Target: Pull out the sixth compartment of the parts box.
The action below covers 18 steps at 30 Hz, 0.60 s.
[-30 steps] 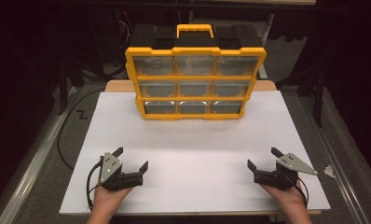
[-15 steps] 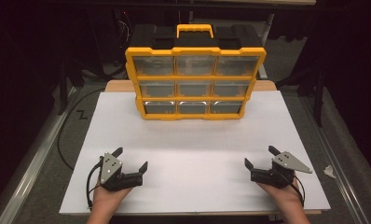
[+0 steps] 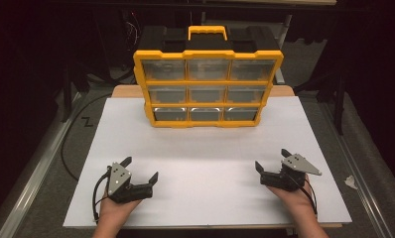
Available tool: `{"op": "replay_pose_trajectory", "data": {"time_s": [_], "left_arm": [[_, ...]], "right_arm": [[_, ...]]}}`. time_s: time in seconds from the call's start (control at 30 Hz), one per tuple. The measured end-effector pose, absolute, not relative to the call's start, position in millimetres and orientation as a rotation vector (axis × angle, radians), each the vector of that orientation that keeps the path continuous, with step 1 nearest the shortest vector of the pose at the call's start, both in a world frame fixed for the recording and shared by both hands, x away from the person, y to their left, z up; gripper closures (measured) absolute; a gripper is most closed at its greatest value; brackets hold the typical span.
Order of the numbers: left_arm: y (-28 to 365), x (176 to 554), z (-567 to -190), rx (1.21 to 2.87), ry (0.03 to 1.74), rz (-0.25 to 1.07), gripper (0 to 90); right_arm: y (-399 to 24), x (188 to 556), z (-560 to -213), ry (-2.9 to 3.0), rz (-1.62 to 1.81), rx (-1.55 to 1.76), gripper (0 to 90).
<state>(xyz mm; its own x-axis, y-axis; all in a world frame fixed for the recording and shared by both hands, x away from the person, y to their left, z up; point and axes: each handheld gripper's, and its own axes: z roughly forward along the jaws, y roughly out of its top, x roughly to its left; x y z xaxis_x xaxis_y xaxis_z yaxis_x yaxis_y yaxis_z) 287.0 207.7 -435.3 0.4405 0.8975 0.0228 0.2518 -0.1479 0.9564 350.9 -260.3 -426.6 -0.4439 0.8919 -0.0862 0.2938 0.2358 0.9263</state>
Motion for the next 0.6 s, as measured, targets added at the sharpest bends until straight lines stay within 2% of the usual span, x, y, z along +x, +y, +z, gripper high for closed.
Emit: {"op": "replay_pose_trajectory", "data": {"time_s": [0.6], "left_arm": [[208, 287, -436, 1.655, 1.016, 0.781, 0.2]], "right_arm": [[-249, 396, -427, 1.86, 1.132, 1.122, 1.0]]}}
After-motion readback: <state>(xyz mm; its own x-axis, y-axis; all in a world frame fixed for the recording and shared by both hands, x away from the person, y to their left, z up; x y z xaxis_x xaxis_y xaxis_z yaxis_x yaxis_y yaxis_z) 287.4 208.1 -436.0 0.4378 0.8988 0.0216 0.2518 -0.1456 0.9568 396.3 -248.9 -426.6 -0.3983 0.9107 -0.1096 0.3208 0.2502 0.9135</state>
